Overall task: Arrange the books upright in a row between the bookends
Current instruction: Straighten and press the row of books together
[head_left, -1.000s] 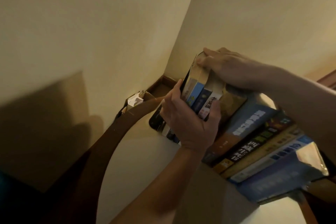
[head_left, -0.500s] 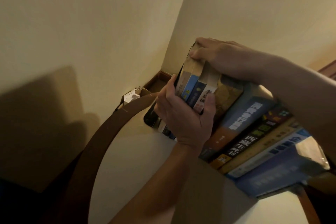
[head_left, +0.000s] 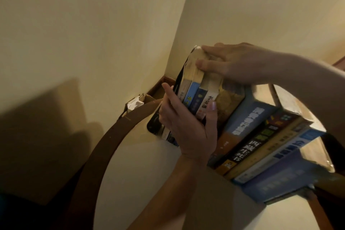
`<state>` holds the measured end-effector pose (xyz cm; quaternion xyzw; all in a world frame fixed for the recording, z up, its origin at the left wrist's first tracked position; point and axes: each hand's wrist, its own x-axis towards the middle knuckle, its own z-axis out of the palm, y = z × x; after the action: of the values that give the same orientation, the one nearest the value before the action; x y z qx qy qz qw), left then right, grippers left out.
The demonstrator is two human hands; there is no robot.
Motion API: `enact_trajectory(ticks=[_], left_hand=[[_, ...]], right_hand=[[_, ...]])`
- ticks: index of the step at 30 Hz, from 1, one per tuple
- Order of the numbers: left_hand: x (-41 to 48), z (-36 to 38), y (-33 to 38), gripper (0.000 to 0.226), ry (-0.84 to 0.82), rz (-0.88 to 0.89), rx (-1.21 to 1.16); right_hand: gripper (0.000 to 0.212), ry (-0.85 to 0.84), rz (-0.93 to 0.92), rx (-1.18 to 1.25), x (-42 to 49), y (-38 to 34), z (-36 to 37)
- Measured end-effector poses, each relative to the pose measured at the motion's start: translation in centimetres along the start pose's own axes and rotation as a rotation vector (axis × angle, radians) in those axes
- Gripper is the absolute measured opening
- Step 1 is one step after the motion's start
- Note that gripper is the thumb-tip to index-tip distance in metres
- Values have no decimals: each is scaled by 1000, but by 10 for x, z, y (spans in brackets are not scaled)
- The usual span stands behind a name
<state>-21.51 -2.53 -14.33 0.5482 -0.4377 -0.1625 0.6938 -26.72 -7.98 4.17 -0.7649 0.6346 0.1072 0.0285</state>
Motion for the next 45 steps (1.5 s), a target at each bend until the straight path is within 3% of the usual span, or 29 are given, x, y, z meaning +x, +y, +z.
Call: enact_trajectory(ticks=[5,8,9,12,15,18,25,28,35,40,43,45], left_hand=[[-3,2,4,106,-7,29,46],[-3,4,4,108,-1,37,69],[-3,5,4,107,1,37,75],[-3,6,3,106,8,35,92],[-3,6,2,105,11,41,94],[-3,6,3,107,10,20,91],[-6,-4,9,120,-37,7,42],[-9,-5,14,126,-55,-8,39],[-10,8,12,128,45,-2,106],[-10,13,11,129,89,7,134],[-10,16,8,129,105,17,158],[-10,18,7,128,117,21,168]], right_hand=[[102,-56,27,10,-12,11,7],[138,-78,-10,-72,-6,15,8],[139,-82,-25,-101,-4,17,9],[110,-71,-77,-157,-4,17,9],[130,-88,-71,-176,-7,16,10],[125,-66,-60,-164,-5,17,10],[84,150,74,104,-6,27,15],[87,134,140,39,-12,44,13],[88,166,141,175,-20,53,21],[95,78,154,145,-20,48,15],[62,23,46,-3,-23,45,11],[55,4,25,-43,-23,44,9]])
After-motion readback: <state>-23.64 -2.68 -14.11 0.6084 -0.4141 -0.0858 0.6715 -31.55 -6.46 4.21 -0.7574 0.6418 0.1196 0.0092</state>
